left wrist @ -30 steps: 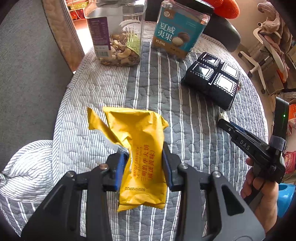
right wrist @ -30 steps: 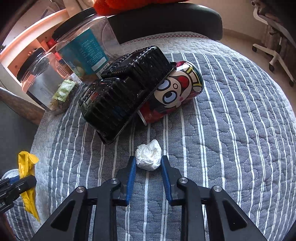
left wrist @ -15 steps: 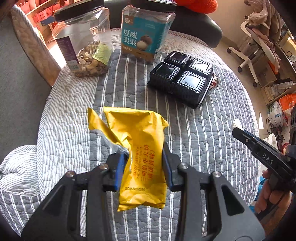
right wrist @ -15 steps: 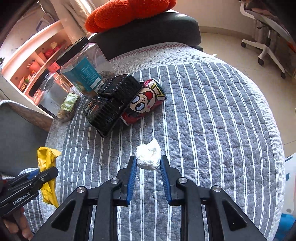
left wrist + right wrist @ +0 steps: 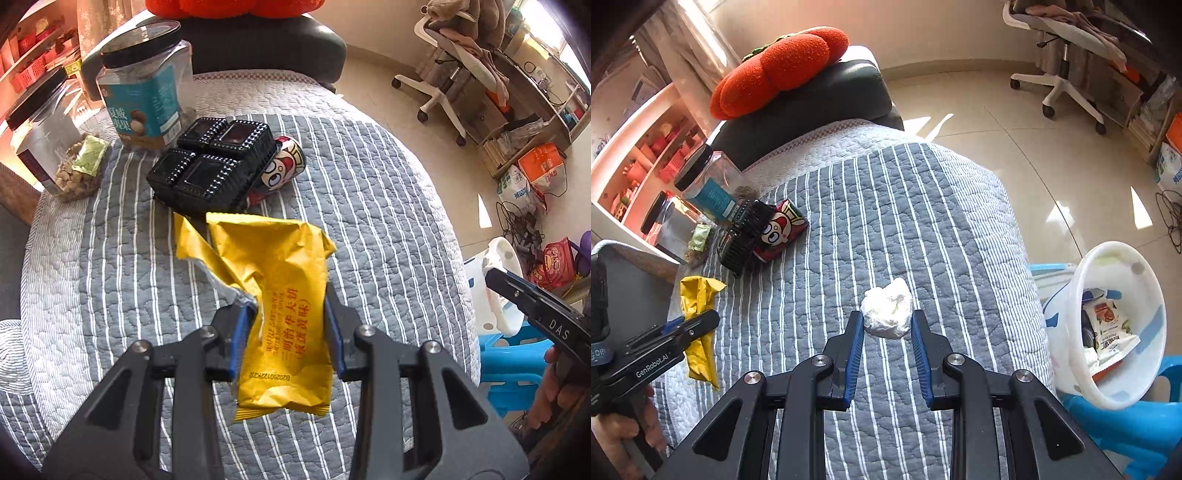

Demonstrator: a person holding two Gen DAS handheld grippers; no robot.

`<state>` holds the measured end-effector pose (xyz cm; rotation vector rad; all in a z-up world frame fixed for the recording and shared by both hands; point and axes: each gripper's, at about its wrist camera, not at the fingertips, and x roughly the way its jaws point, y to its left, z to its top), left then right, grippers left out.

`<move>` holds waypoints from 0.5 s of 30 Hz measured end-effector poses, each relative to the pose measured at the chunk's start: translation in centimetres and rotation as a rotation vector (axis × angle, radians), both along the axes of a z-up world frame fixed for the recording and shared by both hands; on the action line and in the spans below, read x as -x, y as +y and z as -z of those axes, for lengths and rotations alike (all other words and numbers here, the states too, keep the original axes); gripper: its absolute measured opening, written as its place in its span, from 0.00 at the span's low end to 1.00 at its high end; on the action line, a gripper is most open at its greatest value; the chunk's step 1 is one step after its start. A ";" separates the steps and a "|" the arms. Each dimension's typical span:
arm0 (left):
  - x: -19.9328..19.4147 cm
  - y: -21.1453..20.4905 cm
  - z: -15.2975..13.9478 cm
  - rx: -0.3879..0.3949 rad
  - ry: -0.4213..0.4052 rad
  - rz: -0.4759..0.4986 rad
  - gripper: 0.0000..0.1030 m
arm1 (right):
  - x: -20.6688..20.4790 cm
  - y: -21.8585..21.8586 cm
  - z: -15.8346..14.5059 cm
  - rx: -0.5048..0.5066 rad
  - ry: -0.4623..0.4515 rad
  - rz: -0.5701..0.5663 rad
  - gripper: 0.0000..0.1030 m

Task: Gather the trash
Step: 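Drop the paper ball into the bucket with right gripper while left carries yellow packet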

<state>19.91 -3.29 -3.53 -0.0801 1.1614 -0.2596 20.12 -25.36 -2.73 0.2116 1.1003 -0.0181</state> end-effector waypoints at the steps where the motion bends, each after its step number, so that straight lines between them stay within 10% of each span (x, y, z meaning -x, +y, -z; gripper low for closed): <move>1: 0.1 -0.9 -0.1 0.003 -0.003 0.014 0.37 | 0.4 -0.8 -0.2 0.001 -0.002 0.012 0.26; 15: 0.8 -10.0 -0.4 0.026 -0.016 0.143 0.37 | 4.6 -9.5 -2.1 0.001 -0.012 0.126 0.26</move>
